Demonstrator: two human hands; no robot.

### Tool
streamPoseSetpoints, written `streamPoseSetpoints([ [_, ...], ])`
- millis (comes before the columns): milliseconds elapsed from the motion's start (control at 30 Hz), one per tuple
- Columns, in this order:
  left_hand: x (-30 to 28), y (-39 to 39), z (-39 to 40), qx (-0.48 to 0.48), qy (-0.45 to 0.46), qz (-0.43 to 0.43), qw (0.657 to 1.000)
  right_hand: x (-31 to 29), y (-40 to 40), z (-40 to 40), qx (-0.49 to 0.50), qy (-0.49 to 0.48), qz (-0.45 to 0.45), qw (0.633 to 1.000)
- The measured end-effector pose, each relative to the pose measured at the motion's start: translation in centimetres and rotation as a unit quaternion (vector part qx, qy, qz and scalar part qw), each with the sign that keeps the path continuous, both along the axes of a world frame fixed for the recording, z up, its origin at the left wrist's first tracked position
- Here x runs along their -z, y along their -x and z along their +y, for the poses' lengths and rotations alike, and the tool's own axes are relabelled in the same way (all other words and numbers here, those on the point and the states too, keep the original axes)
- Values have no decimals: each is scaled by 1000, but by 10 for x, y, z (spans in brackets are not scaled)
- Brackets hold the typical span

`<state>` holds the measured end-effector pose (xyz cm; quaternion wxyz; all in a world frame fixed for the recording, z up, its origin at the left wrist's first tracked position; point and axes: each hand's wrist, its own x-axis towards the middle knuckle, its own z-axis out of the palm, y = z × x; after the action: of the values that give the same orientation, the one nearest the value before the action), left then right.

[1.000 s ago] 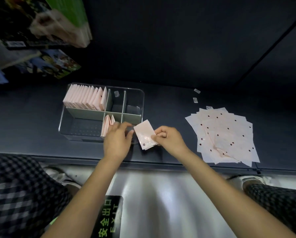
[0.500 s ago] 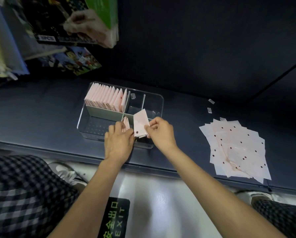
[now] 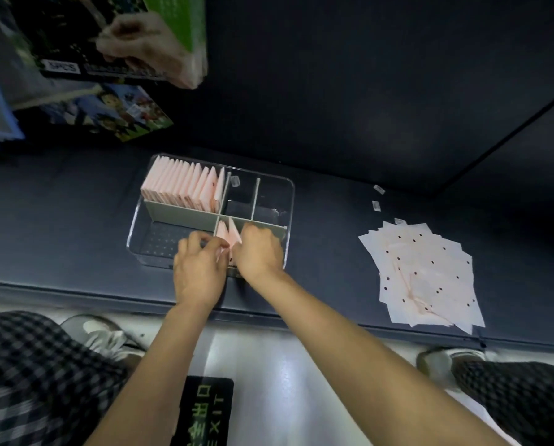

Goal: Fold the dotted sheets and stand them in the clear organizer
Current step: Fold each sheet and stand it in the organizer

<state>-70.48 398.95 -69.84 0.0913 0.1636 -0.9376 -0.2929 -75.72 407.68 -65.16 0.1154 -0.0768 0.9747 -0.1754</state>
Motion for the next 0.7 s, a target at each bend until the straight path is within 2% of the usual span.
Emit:
streamPoseSetpoints([
  [300,-3,-1,7,0,-46,20,999,6,6,-1,11,6,-20,1000],
  [433,-1,-1,7,36,-9,-16,999,10,1,25,-1,126,-16,992],
  [533,-2,0,11,28,11,-32,999,16,-9,80,2,163,44,986],
  [633,-10,0,26,22,20,41,999,24,-16,155,31,164,104,981],
  [700,-20,1,44,69,21,112,991,27,-20,206,104,188,133,968],
])
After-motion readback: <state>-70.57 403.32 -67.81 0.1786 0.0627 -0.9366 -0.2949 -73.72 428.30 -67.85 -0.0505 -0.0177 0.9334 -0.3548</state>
